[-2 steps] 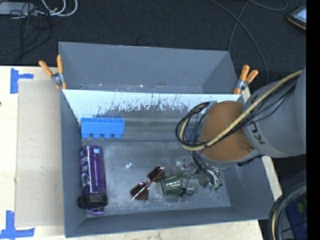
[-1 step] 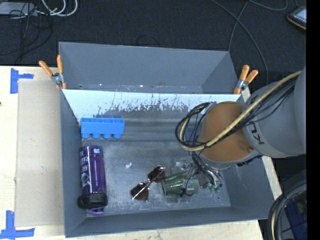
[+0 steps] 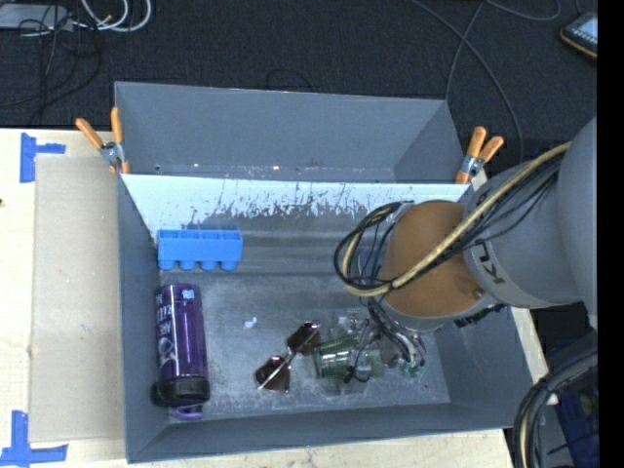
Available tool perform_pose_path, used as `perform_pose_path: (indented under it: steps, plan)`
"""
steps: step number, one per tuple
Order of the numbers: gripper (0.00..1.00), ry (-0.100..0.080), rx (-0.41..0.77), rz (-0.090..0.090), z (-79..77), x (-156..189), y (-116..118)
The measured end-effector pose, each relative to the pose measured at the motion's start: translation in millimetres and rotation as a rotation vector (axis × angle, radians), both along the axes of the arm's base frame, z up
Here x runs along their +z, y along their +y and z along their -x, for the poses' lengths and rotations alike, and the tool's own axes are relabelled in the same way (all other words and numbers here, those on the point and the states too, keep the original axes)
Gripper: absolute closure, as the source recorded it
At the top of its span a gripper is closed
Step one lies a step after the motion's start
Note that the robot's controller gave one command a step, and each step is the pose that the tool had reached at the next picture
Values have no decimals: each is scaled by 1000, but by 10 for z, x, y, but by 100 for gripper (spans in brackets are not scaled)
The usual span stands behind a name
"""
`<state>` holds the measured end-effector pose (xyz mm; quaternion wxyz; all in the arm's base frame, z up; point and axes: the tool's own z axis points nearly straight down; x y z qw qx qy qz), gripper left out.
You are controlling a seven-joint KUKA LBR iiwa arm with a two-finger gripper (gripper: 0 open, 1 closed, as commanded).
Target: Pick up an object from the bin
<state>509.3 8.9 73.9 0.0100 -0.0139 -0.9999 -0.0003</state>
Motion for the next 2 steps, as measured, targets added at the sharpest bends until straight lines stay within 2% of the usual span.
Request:
perform_pose_path:
  steps: [1,2]
  plan:
    - [100,2,23,-1,5,-2,49]
    - [100,13,21,-1,46,292,120]
